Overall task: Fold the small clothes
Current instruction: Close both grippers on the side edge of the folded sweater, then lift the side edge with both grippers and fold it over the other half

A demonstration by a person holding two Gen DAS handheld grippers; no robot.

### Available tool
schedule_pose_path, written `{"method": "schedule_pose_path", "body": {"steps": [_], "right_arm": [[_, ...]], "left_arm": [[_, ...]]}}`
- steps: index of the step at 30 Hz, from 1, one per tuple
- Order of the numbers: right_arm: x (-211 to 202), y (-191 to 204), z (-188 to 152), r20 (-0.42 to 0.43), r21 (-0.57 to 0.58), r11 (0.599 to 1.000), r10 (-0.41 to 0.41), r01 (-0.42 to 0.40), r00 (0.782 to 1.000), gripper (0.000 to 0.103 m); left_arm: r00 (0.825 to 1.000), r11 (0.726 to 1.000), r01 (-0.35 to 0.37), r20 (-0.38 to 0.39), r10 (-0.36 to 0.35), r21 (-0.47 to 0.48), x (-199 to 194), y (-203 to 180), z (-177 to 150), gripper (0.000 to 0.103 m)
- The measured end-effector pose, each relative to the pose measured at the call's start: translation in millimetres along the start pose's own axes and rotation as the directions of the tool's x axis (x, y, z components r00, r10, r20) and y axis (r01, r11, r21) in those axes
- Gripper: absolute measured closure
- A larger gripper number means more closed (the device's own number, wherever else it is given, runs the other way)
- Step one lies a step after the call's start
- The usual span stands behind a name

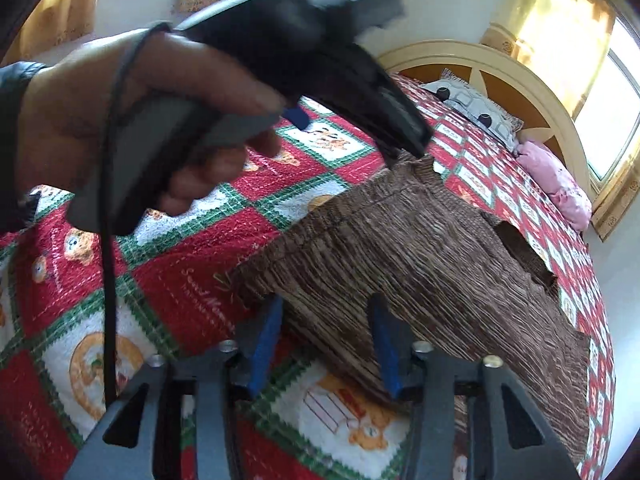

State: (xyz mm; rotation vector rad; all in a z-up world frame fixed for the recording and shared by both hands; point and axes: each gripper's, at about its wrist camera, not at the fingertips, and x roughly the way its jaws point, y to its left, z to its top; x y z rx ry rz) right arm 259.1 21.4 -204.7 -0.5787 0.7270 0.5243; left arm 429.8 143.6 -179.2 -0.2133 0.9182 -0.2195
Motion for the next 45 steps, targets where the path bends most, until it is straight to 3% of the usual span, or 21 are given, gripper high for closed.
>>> {"method": "schedule_pose_path", "body": {"steps": [5, 6, 8, 11, 12, 13, 14, 19, 23, 31, 34, 36, 37, 38, 39, 43, 45], "right_arm": [[4, 4, 5, 0.012, -0.026, 1.0, -0.004, 0.005, 1.0, 0.07], [5, 5, 7, 0.016, -0.032, 0.999, -0.002, 0.003, 1.0, 0.072], [6, 9, 7, 0.013, -0.055, 0.998, 0.012, -0.011, 1.0, 0.088], [9, 7, 7, 0.008, -0.042, 0.999, 0.025, -0.024, 1.0, 0.1], [9, 3, 7, 0.008, -0.024, 0.999, 0.035, -0.035, 0.999, 0.102], [7, -3, 6, 0.012, 0.0, 0.999, 0.047, -0.047, 0.999, 0.103], [4, -7, 5, 0.02, 0.011, 0.999, 0.045, -0.045, 0.999, 0.103], [-18, -36, -2, 0.067, 0.071, 0.997, 0.033, -0.038, 0.997, 0.103], [-38, -66, -9, 0.107, 0.13, 0.991, -0.005, -0.009, 0.994, 0.103], [-72, -141, -40, 0.154, 0.327, 0.945, -0.033, -0.019, 0.988, 0.103], [-73, -148, -53, 0.133, 0.324, 0.946, -0.023, -0.021, 0.991, 0.103], [-68, -140, -59, 0.129, 0.306, 0.951, 0.0, -0.04, 0.992, 0.101], [-65, -136, -59, 0.125, 0.282, 0.958, 0.006, -0.041, 0.992, 0.084], [-64, -131, -60, 0.124, 0.257, 0.965, 0.018, -0.049, 0.992, 0.045], [-61, -119, -59, 0.128, 0.225, 0.972, 0.042, -0.07, 0.991, 0.033], [-49, -80, -45, 0.134, 0.079, 0.995, 0.053, -0.064, 0.99, 0.032], [-40, -59, -33, 0.123, -0.01, 1.0, 0.03, -0.029, 0.992, 0.043]], "left_arm": [[1.0, 0.999, 0.013, -0.029, -0.011, 0.042, 26, -14, 13, 0.012], [0.999, 0.999, 0.018, -0.031, -0.017, 0.047, 28, -15, 13, 0.019], [0.999, 0.997, 0.038, -0.034, -0.035, 0.074, 33, -20, 15, 0.025], [0.998, 0.991, 0.058, -0.036, -0.054, 0.118, 38, -27, 15, 0.041], [0.997, 0.989, 0.077, -0.033, -0.074, 0.125, 38, -28, 17, 0.058], [0.993, 0.985, 0.119, -0.036, -0.116, 0.125, 38, -29, 18, 0.093], [0.988, 0.981, 0.153, -0.04, -0.15, 0.116, 35, -30, 20, 0.093], [0.994, 0.987, 0.109, -0.042, -0.105, 0.117, 32, -42, 28, 0.094], [0.993, 0.991, 0.115, -0.034, -0.113, 0.063, 22, -51, 38, 0.095], [0.988, 0.988, 0.152, 0.0, -0.152, 0.014, 4, -107, 66, 0.095], [0.989, 0.989, 0.143, -0.048, -0.141, 0.035, 9, -124, 70, 0.095], [0.993, 0.991, 0.099, -0.078, -0.092, 0.087, 12, -130, 68, 0.095], [0.992, 0.991, 0.092, -0.098, -0.083, 0.094, 15, -128, 67, 0.095], [0.991, 0.992, 0.089, -0.106, -0.079, 0.091, 15, -124, 67, 0.095], [0.991, 0.992, 0.085, -0.114, -0.075, 0.089, 15, -118, 67, 0.095], [0.982, 0.99, 0.12, -0.156, -0.107, 0.077, 13, -92, 67, 0.095], [0.976, 0.987, 0.148, -0.173, -0.134, 0.069, 13, -81, 65, 0.095]]}}
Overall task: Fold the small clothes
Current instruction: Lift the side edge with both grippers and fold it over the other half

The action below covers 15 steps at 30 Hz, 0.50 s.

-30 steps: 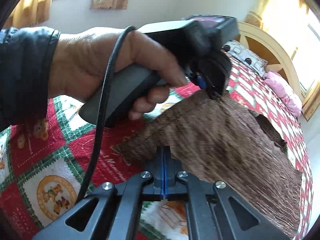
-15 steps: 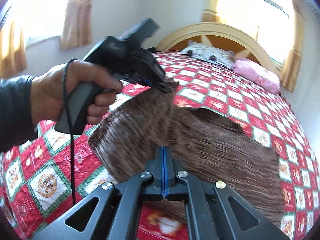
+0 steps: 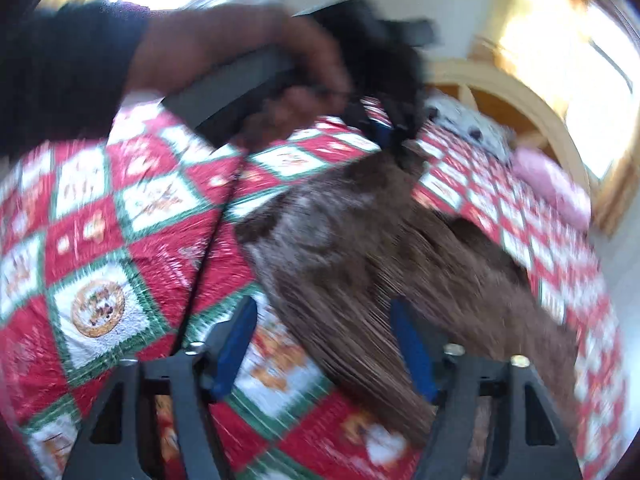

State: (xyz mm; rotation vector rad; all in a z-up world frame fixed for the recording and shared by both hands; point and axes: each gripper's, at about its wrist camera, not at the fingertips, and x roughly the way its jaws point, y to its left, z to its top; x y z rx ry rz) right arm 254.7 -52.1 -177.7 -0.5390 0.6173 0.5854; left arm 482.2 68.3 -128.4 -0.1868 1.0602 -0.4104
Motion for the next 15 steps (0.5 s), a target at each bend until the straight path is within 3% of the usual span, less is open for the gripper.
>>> {"method": "schedule_pose_path", "body": {"steps": [3, 7, 12, 13, 14, 15], "right_arm": [[25, 28, 18, -0.034, -0.121, 0.991, -0.068, 0.064, 0.997, 0.046], [55, 65, 32, -0.068, -0.255, 0.964, -0.095, 0.074, 0.993, 0.046], [77, 74, 47, -0.057, -0.281, 0.951, -0.151, 0.129, 0.987, 0.046], [80, 70, 49, -0.06, -0.265, 0.956, -0.146, 0.126, 0.987, 0.052], [82, 66, 50, -0.071, -0.249, 0.961, -0.14, 0.118, 0.988, 0.092], [84, 62, 49, -0.084, -0.237, 0.962, -0.159, 0.135, 0.984, 0.096]], "left_arm": [[0.999, 1.0, 0.03, -0.023, -0.03, -0.004, 7, 18, -3, 0.095], [0.994, 0.994, 0.095, -0.042, -0.097, -0.048, 18, 42, -6, 0.095], [0.988, 0.988, 0.144, -0.041, -0.147, -0.062, 23, 55, -9, 0.095], [0.987, 0.987, 0.15, -0.041, -0.152, -0.066, 23, 57, -9, 0.095], [0.987, 0.985, 0.156, -0.038, -0.159, -0.072, 23, 58, -10, 0.095], [0.986, 0.985, 0.158, -0.034, -0.161, -0.076, 23, 59, -10, 0.095]]}}
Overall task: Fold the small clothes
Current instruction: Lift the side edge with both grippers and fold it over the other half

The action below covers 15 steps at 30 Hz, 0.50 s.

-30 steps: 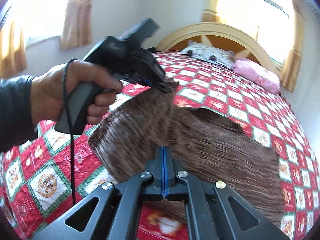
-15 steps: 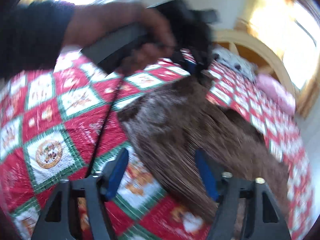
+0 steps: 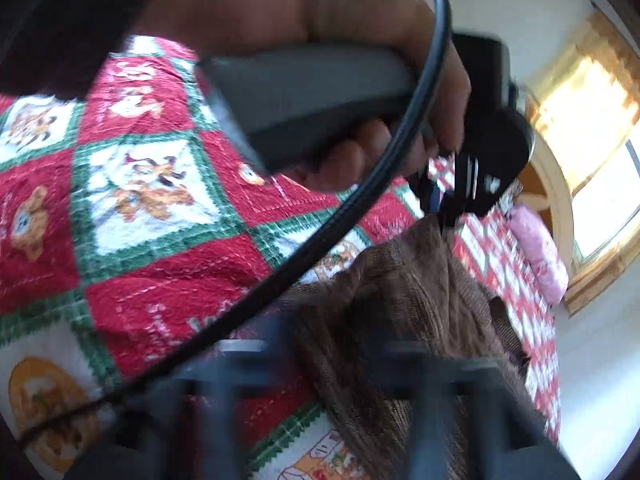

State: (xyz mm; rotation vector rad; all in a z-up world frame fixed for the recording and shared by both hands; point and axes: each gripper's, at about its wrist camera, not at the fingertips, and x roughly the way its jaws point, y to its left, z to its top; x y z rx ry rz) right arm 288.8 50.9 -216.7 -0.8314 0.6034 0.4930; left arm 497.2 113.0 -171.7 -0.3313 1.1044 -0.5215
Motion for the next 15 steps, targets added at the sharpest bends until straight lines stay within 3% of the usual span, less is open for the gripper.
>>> {"method": "schedule_pose_path", "body": {"steps": [5, 8, 12, 15], "right_arm": [[-33, -42, -23, 0.07, 0.14, 0.99, 0.007, -0.017, 0.998, 0.096], [-57, -90, -48, 0.11, 0.282, 0.959, 0.008, -0.039, 0.994, 0.096], [-85, -155, -95, 0.147, 0.479, 0.875, 0.0, -0.071, 0.989, 0.096], [-99, -204, -144, 0.157, 0.626, 0.774, -0.005, -0.096, 0.988, 0.097]], "left_arm": [[0.999, 1.0, 0.019, 0.044, -0.019, 0.004, -12, -25, 5, 0.095], [0.997, 0.999, 0.038, 0.065, -0.039, 0.021, -16, -54, 13, 0.095], [0.996, 0.997, 0.039, 0.079, -0.043, 0.063, -8, -110, 25, 0.095], [0.996, 0.996, 0.045, 0.075, -0.05, 0.078, 7, -147, 32, 0.095]]}}
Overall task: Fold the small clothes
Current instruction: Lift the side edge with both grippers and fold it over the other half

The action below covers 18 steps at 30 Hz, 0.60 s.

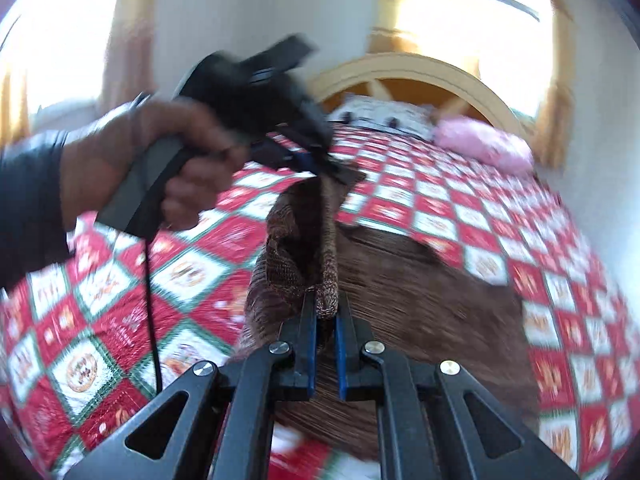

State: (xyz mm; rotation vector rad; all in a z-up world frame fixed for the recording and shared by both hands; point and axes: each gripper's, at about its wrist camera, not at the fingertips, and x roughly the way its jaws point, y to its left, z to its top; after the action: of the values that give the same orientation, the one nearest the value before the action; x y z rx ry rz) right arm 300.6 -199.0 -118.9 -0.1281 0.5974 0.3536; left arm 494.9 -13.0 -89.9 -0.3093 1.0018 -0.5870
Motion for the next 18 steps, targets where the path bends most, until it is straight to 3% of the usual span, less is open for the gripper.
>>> {"method": "schedule_pose_path", "body": {"steps": [9, 18], "right_arm": [[-27, -100, -61, -0.07, 0.29, 0.957, -0.008, 0.028, 0.998, 0.097], [-32, -153, -100, -0.119, 0.483, 0.876, 0.075, -0.008, 0.99, 0.097]], "left_arm": [[0.995, 0.993, -0.035, -0.09, 0.046, 0.114, 86, -105, -2, 0.095], [0.986, 0.985, -0.034, -0.153, 0.06, 0.168, 140, -150, -15, 0.094]]}}
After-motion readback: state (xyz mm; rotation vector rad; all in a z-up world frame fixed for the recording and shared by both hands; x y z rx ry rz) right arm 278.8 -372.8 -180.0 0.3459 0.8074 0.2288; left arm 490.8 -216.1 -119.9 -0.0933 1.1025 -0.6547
